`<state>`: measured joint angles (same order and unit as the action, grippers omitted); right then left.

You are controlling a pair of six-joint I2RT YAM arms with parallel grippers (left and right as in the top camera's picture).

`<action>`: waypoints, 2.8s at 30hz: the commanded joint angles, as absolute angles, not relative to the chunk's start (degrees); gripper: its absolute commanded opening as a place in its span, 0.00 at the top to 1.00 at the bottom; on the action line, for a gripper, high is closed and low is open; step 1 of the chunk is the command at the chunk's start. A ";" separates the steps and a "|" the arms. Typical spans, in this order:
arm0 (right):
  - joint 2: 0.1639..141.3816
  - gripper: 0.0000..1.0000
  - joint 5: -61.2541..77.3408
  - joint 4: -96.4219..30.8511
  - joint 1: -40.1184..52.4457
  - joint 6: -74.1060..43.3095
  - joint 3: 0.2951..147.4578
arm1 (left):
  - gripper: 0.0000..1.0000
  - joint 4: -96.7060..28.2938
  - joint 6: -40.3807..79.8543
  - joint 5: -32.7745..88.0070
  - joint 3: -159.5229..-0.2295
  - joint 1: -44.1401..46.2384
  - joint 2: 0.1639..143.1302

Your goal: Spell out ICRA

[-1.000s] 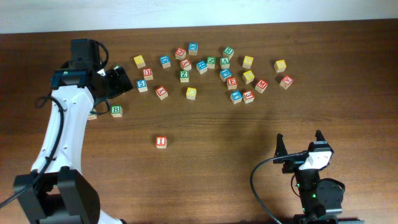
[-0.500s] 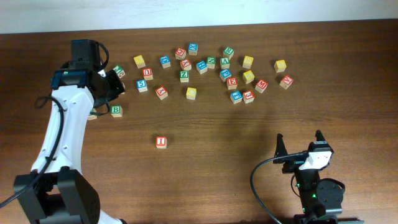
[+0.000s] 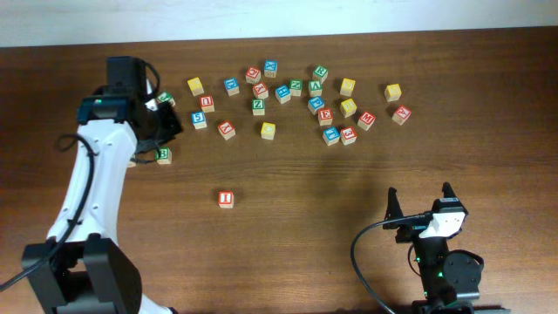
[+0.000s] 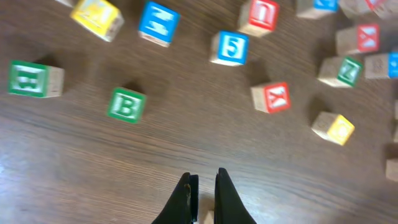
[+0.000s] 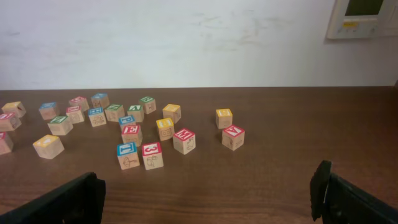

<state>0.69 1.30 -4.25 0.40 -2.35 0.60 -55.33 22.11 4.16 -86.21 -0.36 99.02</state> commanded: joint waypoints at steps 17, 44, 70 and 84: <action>0.19 0.02 0.82 -4.54 0.69 -1.93 0.32 | 0.82 -54.78 21.85 5.17 -87.09 13.98 99.42; 0.21 0.02 0.82 -4.54 0.69 -1.93 0.32 | 0.67 -55.90 21.80 4.51 -87.05 20.73 99.42; 0.19 0.02 0.82 -4.54 0.69 -1.93 0.32 | 1.00 -59.48 26.33 -7.68 -86.98 13.37 99.42; 0.21 0.02 0.82 -4.54 0.69 -1.93 0.32 | 0.97 -60.53 33.87 -8.43 -83.35 -0.97 99.42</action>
<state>0.69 1.30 -4.25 0.40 -2.33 0.60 -60.16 32.01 -7.57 -83.90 1.69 99.02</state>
